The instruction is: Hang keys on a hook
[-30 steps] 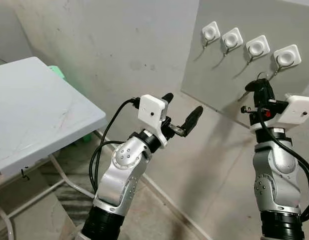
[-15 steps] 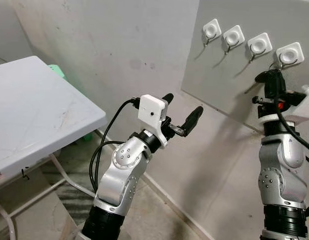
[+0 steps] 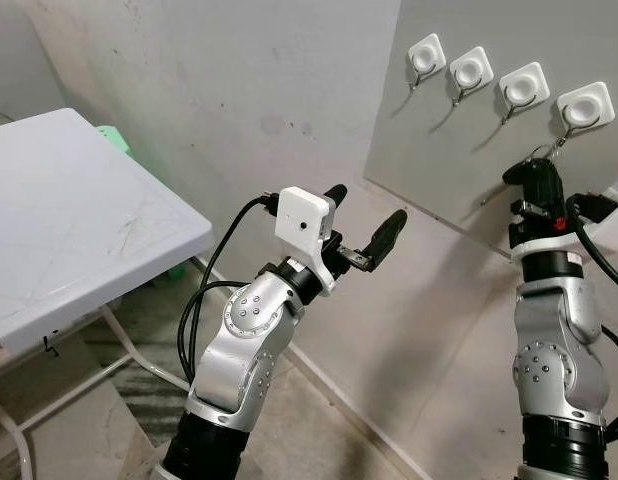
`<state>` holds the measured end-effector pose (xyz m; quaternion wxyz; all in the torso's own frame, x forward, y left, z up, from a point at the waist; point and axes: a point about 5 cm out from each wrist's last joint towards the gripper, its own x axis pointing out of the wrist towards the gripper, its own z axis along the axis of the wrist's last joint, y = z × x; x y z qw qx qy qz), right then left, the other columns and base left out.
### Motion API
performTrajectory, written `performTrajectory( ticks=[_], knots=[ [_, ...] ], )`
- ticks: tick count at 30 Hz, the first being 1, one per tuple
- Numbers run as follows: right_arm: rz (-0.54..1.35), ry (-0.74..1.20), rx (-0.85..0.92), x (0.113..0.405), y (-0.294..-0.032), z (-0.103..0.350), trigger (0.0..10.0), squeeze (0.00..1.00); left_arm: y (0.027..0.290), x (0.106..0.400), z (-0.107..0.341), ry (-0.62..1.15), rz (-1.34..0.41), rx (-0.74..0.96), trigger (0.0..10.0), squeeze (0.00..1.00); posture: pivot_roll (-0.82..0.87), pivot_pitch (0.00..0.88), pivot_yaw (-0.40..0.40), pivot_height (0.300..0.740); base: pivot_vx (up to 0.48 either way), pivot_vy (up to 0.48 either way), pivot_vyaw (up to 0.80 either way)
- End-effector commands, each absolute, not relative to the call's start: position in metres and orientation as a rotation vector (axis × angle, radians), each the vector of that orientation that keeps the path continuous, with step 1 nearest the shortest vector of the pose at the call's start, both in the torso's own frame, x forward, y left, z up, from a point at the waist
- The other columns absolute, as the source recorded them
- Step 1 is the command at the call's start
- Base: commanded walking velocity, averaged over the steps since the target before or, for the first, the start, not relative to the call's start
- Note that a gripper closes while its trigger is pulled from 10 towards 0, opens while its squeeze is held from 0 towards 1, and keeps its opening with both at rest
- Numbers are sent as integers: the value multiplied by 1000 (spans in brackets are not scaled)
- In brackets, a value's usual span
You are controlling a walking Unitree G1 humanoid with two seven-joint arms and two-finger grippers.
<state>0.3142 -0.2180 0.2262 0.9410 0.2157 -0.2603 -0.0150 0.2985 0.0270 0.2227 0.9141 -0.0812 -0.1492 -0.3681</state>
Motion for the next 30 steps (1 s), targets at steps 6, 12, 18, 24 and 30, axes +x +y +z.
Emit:
performTrajectory(
  ticks=[6,12,18,24,30],
  knots=[
    [38,-550,387,311,-210,229,10000,0,26,296,226,-320,-762,-173,10000,0,-27,62,-26,740,0,0,0],
    [99,-582,237,309,-201,236,10000,0,25,296,227,-321,-760,-180,10000,0,-26,57,-30,740,0,0,0],
    [68,-612,267,309,-205,243,10000,0,25,296,228,-323,-760,-182,10000,0,-26,57,-30,740,0,0,0],
    [8,-634,292,308,-214,246,10000,0,23,295,230,-329,-776,-184,10000,0,-25,53,-28,740,0,0,0],
    [-17,-651,325,306,-218,249,10000,0,19,292,231,-332,-803,-172,10000,0,-28,59,-21,740,0,0,0]
  ],
)
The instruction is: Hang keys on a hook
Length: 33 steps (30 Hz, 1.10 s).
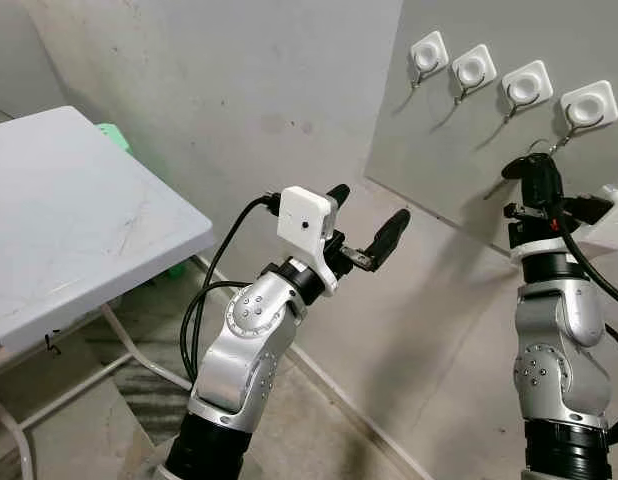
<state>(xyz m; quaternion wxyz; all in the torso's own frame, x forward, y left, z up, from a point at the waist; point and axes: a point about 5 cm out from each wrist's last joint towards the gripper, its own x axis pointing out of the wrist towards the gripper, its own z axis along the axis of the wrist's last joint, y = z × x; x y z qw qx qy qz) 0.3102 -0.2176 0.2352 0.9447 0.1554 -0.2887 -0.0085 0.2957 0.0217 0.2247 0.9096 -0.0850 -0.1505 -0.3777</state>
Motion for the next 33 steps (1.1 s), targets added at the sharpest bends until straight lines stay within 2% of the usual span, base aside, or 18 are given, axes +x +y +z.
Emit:
performTrajectory(
  ticks=[1,15,29,33],
  knots=[
    [-19,-656,327,306,-218,250,10000,0,18,291,231,-333,-810,-173,10000,0,-29,62,-18,740,0,0,0],
    [-20,-688,317,304,-218,258,10000,0,6,281,231,-325,-870,-177,10000,0,-30,66,-12,740,0,0,0],
    [-54,-643,507,306,-228,248,10000,0,5,280,231,-323,-879,-174,10000,0,-31,67,-11,740,0,0,0],
    [28,-581,561,308,-218,238,10000,0,5,281,232,-323,-874,-181,10000,0,-31,67,-14,740,0,0,0]
  ],
)
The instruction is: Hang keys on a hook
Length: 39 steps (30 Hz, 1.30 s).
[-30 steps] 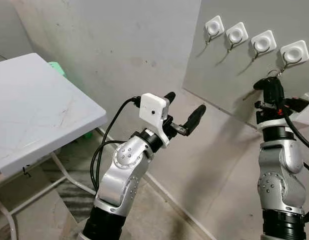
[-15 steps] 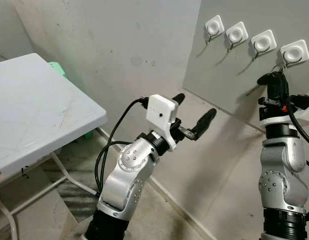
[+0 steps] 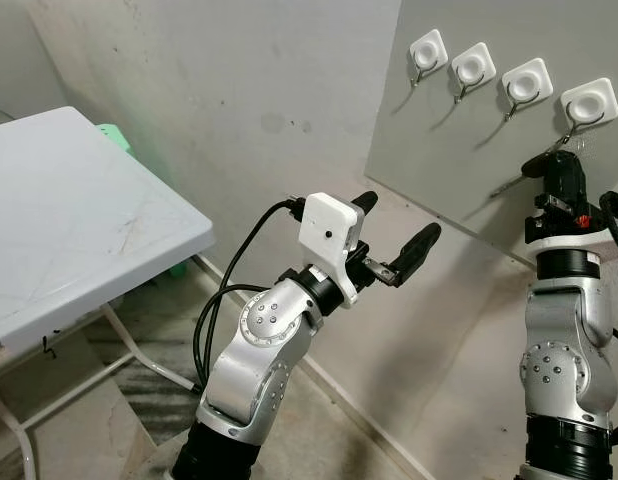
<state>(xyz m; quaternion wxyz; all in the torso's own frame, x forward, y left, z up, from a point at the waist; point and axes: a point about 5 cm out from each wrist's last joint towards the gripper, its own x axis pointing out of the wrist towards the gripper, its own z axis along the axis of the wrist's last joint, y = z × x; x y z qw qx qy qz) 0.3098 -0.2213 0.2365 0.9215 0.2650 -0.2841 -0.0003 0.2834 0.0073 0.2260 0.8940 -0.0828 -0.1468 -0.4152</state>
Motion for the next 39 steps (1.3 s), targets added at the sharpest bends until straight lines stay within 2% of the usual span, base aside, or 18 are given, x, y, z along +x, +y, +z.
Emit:
performTrajectory(
  ticks=[1,2,3,12,19,24,28,29,30,31,33,35,39],
  knots=[
    [38,-574,564,308,-216,236,10000,0,6,281,232,-323,-872,-184,10000,0,-31,67,-14,740,0,0,0],
    [43,-570,568,308,-215,235,10000,0,6,281,232,-322,-872,-186,10000,0,-31,67,-14,740,0,0,0],
    [54,-561,576,308,-213,233,10000,1000,6,281,232,-322,-870,-186,10000,0,-29,66,-17,740,0,0,0],
    [68,-501,554,308,-209,219,10000,1000,11,285,229,-311,-830,-192,10000,0,-25,62,-22,740,0,0,0],
    [44,-393,435,305,-208,189,10000,1000,26,298,212,-255,-711,-206,10000,0,-27,54,-21,740,0,0,0],
    [31,-319,369,301,-206,167,10000,1000,40,307,195,-203,-602,-217,10000,0,-27,45,-19,740,0,0,0],
    [-6,-220,304,295,-205,138,10000,1000,65,318,161,-111,-446,-223,10000,0,-26,33,-17,740,0,0,0],
    [-13,-200,297,294,-205,132,10000,878,71,320,154,-82,-412,-236,10000,0,-25,28,-18,740,0,0,0],
    [-18,-186,293,293,-206,128,10000,878,74,321,149,-62,-390,-246,10000,0,-25,28,-18,740,0,0,0],
    [-15,-171,282,291,-205,122,10000,0,80,322,142,-47,-361,-232,10000,0,-26,23,-17,740,0,0,0],
    [-17,-116,251,287,-204,108,10000,0,88,322,130,-25,-324,-222,10000,0,-25,19,-18,740,0,0,0],
    [-35,-50,187,281,-204,88,10000,0,102,322,110,41,-243,-313,10000,0,-23,12,-19,740,0,0,0],
    [-37,64,78,272,-199,61,10000,0,116,319,84,109,-185,-265,10000,0,-24,5,-17,740,0,0,172]
  ],
)
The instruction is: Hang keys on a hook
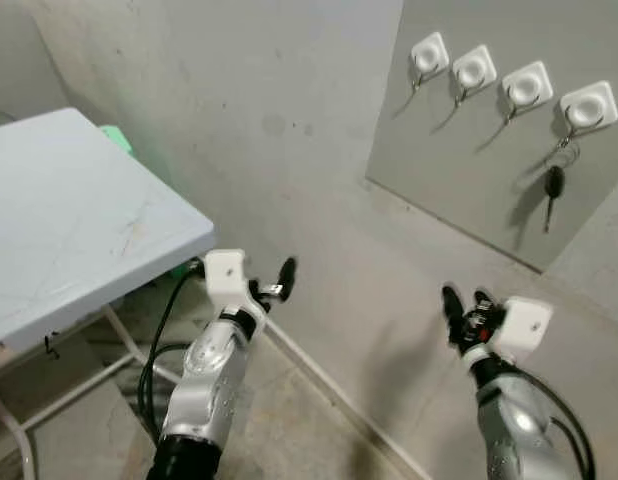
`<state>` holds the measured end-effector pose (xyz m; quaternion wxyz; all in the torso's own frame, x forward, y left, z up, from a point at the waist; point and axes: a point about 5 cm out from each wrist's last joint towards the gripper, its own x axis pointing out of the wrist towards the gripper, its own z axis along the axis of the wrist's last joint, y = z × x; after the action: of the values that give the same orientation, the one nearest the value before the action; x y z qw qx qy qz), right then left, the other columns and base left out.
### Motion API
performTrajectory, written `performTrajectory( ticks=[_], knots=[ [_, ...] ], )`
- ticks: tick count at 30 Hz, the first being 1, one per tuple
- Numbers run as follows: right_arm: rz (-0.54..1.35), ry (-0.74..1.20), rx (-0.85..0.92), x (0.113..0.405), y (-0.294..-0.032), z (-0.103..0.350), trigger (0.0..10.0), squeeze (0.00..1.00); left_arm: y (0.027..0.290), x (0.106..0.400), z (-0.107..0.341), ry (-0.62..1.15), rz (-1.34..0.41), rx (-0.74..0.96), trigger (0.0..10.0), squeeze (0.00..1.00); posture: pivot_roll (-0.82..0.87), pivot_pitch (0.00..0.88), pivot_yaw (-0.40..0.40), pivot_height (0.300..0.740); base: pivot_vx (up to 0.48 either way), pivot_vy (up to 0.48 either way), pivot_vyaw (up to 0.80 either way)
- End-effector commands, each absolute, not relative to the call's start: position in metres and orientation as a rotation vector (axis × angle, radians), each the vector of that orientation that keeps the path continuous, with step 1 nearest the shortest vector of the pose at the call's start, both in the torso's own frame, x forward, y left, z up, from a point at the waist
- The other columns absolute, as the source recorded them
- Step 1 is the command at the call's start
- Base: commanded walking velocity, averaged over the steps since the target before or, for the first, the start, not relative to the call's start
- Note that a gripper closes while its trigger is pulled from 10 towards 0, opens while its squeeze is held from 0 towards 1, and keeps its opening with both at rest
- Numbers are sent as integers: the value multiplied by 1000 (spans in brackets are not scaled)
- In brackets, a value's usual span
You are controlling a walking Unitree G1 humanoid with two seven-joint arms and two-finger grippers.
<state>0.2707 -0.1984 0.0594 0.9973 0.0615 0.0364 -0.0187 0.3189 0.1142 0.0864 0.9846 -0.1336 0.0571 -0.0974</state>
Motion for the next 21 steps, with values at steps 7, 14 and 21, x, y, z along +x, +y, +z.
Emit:
performTrajectory(
  ticks=[7,14,21],
  knots=[
    [-55,54,49,276,-196,58,10000,0,132,326,80,97,-136,-215,10000,0,-30,0,-11,740,0,0,759],
    [-75,53,40,280,-199,57,10000,0,137,335,89,66,-131,-195,10000,0,-26,0,-5,740,0,0,788],
    [-78,38,30,284,-200,59,10000,0,132,337,86,61,-131,-185,10000,0,-30,0,-10,740,0,0,788]
  ],
)
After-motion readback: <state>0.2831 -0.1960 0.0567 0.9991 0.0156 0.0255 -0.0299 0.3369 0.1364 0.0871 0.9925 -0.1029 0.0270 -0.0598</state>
